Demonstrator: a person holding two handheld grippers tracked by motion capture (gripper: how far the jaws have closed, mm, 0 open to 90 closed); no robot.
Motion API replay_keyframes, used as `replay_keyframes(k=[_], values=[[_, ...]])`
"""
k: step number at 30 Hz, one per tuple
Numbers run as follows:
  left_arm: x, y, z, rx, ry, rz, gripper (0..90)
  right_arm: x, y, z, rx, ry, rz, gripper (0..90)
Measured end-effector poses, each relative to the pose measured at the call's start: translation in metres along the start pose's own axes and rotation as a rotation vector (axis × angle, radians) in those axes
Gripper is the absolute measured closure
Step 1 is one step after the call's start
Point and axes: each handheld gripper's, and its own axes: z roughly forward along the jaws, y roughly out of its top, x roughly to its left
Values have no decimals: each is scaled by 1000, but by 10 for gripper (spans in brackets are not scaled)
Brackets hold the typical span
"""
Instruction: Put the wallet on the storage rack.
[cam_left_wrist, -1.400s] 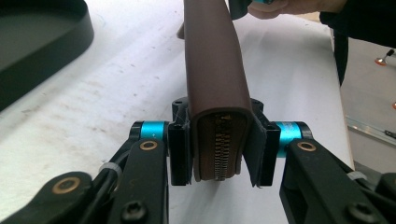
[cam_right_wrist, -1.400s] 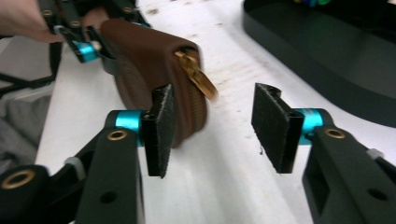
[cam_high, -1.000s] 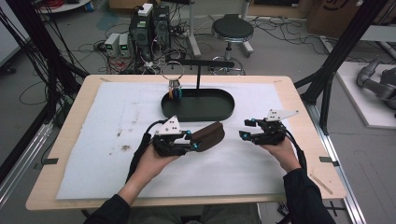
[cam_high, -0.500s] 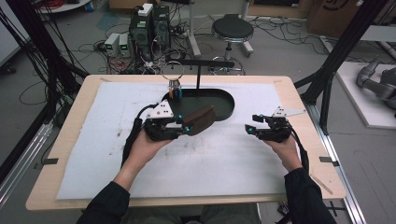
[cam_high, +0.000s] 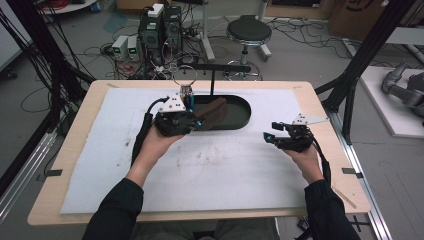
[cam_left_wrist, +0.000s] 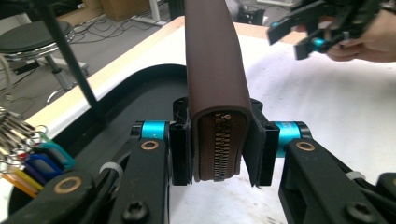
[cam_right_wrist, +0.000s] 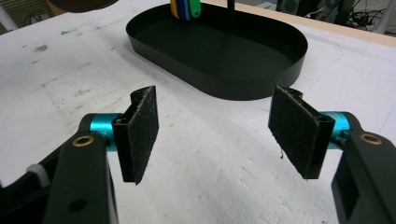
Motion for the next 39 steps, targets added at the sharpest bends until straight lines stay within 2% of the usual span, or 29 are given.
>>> replay_keyframes(k=[3, 6, 7, 14, 20, 25, 29, 34, 36, 37, 39], values=[[11, 2, 9, 17, 22, -13, 667, 0, 0, 0, 1, -4, -1, 341], [15, 3, 14, 25, 31, -15, 666, -1, 0, 0, 2, -2, 2, 341], [19, 3, 22, 40, 41, -15, 666, -1, 0, 0, 2, -3, 2, 341], [29, 5, 41, 69, 51, -20, 666, -1, 0, 0, -3, -10, 5, 341], [34, 3, 52, 63, 68, -11, 666, -3, -1, -1, -3, -8, 11, 340], [43, -1, 64, 100, 82, -27, 666, -3, 0, -2, -10, -13, 12, 340], [46, 0, 70, 96, 84, -36, 666, -3, 0, -2, -13, -15, 11, 340], [48, 0, 80, 116, 75, -29, 666, -3, 0, -2, -16, -15, 10, 341], [49, -3, 85, 119, 73, -37, 666, -3, 0, -2, -16, -15, 12, 340], [50, -7, 90, 127, 67, -56, 666, -3, 0, -2, -15, -15, 15, 340], [50, -9, 94, 140, 67, -59, 666, -4, -1, -2, -16, -15, 14, 340]])
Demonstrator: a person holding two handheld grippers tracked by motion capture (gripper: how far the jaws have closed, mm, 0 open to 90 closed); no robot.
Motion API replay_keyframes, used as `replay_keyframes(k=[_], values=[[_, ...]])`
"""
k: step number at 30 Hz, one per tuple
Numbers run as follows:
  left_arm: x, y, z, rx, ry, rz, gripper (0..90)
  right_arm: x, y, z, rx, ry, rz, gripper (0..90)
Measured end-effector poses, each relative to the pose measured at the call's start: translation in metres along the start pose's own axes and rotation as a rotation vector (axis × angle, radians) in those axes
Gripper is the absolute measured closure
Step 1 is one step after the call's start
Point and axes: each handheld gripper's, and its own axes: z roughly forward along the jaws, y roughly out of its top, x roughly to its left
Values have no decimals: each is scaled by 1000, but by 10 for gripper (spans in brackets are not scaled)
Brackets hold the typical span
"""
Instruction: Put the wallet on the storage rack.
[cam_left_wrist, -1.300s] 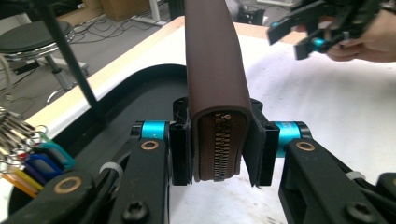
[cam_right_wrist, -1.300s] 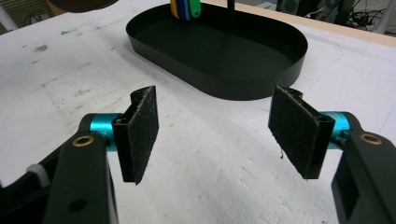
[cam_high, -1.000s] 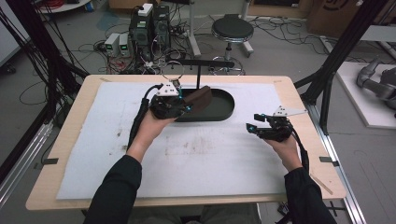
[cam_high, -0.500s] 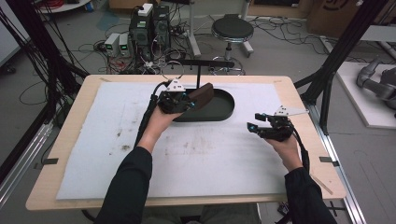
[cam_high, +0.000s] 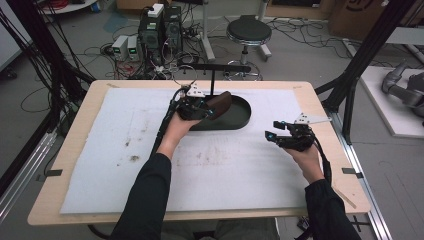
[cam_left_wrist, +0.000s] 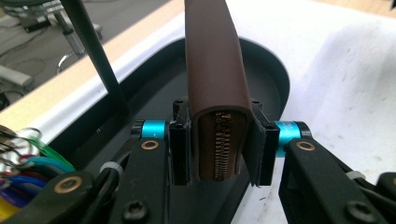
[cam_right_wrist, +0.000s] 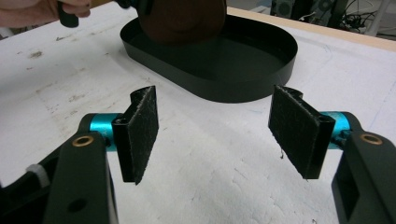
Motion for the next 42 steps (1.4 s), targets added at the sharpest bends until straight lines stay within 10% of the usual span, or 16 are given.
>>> replay_keyframes(k=[29, 42], values=[[4, -14, 23, 41, 16, -35, 646, 0, 0, 0, -8, 2, 0, 340], [12, -14, 17, 66, 125, -73, 460, 0, 0, 1, -3, 9, 4, 337]])
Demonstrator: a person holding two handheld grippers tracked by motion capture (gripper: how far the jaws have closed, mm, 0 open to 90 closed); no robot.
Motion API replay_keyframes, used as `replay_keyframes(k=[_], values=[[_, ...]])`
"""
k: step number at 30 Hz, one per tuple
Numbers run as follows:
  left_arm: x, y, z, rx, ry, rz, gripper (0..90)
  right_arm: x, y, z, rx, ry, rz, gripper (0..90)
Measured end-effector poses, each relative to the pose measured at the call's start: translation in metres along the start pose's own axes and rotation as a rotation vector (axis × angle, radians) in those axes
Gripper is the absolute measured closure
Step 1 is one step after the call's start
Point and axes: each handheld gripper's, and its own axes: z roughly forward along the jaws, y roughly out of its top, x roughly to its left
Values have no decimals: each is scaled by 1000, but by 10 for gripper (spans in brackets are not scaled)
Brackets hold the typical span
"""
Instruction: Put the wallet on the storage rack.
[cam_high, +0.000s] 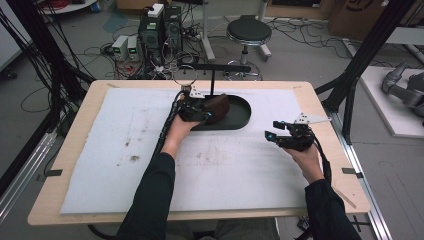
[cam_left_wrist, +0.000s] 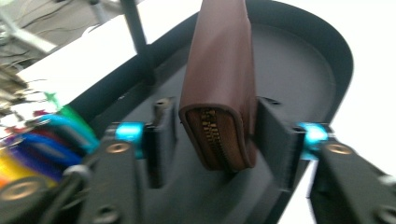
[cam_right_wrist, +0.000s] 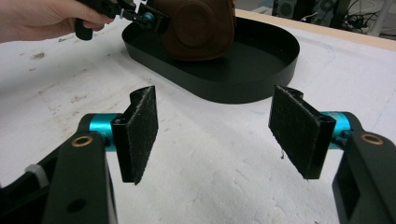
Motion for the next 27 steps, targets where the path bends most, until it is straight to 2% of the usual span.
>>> replay_keyframes(k=[2, 7, 8, 11, 12, 14, 18, 19, 20, 21, 22, 23, 24, 25, 26, 27], values=[[2, 0, -2, 7, 26, -6, 426, 0, 0, 0, 1, 0, 0, 337], [4, 0, -8, 27, 55, -14, 351, 0, 0, 0, -3, -1, -1, 337], [4, 1, -12, 16, 78, -16, 341, 0, 0, -1, -4, -2, -4, 337], [4, 1, -20, -6, 79, -14, 341, 0, 0, -1, -5, -2, 0, 337], [2, -1, -28, -22, 81, -2, 341, 0, 0, -1, -6, -2, 1, 337], [1, -2, -35, -22, 65, -2, 340, 0, 0, -1, -8, -3, -1, 337], [-4, -8, -55, -73, 51, 18, 335, 1, 1, -1, -7, -4, -5, 337], [-4, -8, -55, -73, 51, 18, 335, 1, 1, -1, -7, -4, -5, 337], [-6, -11, -65, -81, 44, 22, 334, 2, 1, -1, -4, -6, -7, 337], [-6, -11, -65, -81, 44, 22, 330, 2, 1, -1, -4, -6, -7, 337], [-9, -15, -76, -99, 43, 27, 327, 2, 1, -1, -3, -4, -7, 336], [-9, -15, -76, -99, 43, 27, 327, 2, 1, -1, -3, -4, -7, 336], [-14, -21, -90, -121, 36, 35, 327, 2, 1, -1, -2, -6, -8, 335], [-14, -21, -90, -121, 36, 35, 327, 2, 1, -1, -2, -6, -8, 335], [-18, -26, -101, -135, 30, 46, 326, 3, 1, -1, 0, -7, -4, 332], [-18, -26, -101, -135, 30, 46, 326, 3, 1, -1, 0, -7, -4, 332]])
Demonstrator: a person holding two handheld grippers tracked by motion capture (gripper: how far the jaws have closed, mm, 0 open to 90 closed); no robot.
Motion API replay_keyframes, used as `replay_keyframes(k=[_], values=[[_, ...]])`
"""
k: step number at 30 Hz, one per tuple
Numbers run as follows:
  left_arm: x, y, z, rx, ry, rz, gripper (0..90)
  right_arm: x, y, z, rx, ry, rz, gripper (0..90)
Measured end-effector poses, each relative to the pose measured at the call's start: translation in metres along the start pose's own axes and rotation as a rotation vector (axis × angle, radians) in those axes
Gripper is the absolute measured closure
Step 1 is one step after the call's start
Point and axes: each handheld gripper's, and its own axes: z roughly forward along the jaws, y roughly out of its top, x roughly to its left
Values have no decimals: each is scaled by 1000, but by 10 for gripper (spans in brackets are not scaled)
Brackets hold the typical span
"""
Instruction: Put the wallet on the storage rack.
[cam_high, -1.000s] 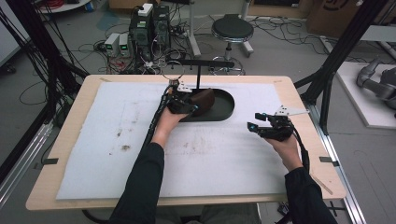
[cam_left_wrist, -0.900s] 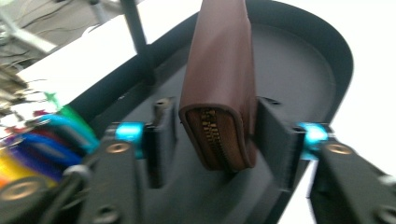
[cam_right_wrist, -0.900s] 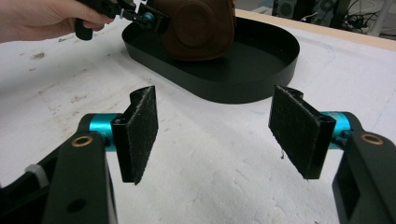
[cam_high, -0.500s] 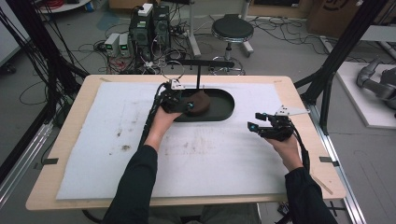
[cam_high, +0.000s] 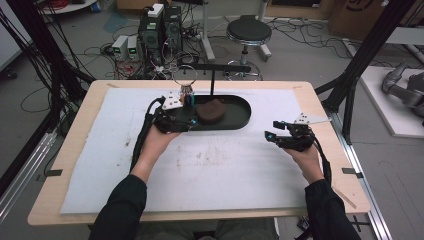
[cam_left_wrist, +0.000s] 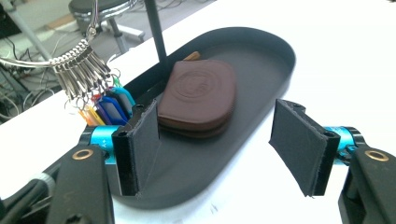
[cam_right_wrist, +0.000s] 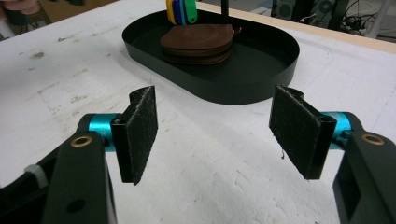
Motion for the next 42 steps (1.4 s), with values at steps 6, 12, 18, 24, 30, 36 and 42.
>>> replay_keyframes(k=[6, 12, 18, 24, 30, 36, 42], values=[[-12, -13, -35, -46, 8, 34, 311, 0, 0, 1, 1, -9, -10, 331], [-14, -34, -64, -80, 19, 4, 286, 1, 0, 2, 8, -15, -10, 326], [-9, -49, -78, -103, 26, -19, 255, 0, 1, 1, -7, -24, -8, 322], [3, -58, -84, -126, 47, -60, 237, -1, 0, 1, -5, -42, -2, 306], [12, -64, -87, -129, 63, -75, 236, -1, 0, 2, 1, -50, -4, 298], [20, -68, -91, -142, 77, -104, 236, -1, 0, 0, 1, -62, 1, 279], [26, -72, -96, -141, 101, -113, 236, -2, 0, 0, -3, -66, 3, 274]])
